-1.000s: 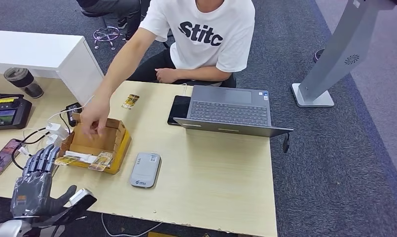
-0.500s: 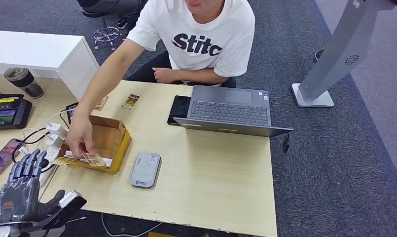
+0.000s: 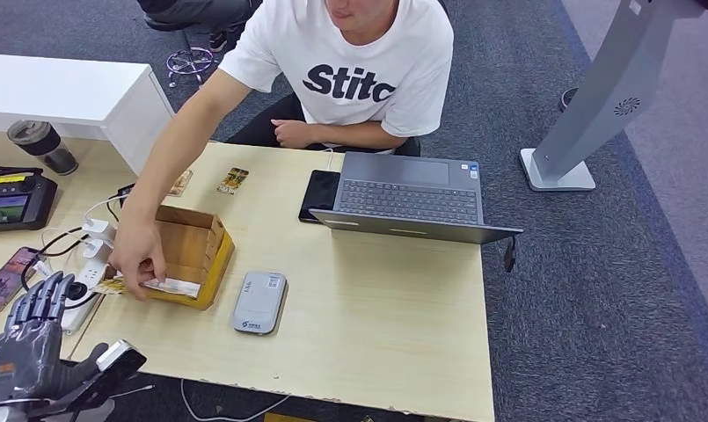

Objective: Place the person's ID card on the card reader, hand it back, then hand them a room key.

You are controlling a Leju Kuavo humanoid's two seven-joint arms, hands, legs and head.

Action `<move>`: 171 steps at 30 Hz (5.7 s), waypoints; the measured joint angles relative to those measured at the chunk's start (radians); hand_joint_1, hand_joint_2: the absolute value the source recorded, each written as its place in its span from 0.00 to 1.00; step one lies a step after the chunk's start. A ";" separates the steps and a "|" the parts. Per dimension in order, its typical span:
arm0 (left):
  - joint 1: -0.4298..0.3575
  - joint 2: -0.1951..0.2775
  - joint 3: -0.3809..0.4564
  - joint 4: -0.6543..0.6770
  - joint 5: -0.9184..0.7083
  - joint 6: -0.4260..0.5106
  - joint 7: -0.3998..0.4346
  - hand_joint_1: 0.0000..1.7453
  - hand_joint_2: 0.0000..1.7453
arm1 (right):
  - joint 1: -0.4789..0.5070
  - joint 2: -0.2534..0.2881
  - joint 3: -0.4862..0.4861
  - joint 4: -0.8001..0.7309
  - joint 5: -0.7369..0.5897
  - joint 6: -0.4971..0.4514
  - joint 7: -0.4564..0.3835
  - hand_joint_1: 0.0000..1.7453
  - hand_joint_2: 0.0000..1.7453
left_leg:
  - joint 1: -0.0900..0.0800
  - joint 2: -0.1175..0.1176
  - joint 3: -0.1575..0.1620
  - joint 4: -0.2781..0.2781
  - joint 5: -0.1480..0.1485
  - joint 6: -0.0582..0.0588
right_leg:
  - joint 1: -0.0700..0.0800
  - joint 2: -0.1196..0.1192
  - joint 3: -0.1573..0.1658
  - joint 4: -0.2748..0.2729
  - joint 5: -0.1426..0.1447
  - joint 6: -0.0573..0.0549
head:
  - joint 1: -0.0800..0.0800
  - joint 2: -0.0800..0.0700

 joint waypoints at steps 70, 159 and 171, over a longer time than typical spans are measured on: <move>-0.337 0.046 -0.205 0.412 -0.112 0.015 0.060 0.00 1.00 | -0.028 -0.030 0.143 0.060 0.070 0.000 0.026 0.00 1.00 | 0.000 0.000 0.001 0.000 0.001 0.000 | 0.000 0.000 0.000 0.000 0.001 0.000 | 0.000 0.000; -0.519 0.208 -0.562 0.323 0.114 -0.258 0.130 0.00 1.00 | -0.028 -0.035 0.169 0.067 0.028 0.000 0.012 0.00 1.00 | 0.000 0.000 0.001 0.001 0.001 0.000 | 0.000 0.001 -0.001 0.000 0.001 -0.001 | 0.000 0.000; -0.520 0.231 -0.563 0.323 0.103 -0.280 0.151 0.00 1.00 | -0.028 -0.035 0.169 0.067 0.026 0.000 0.020 0.00 1.00 | 0.000 0.000 0.001 0.000 0.001 0.000 | 0.000 0.001 -0.001 0.000 0.001 -0.001 | 0.000 0.000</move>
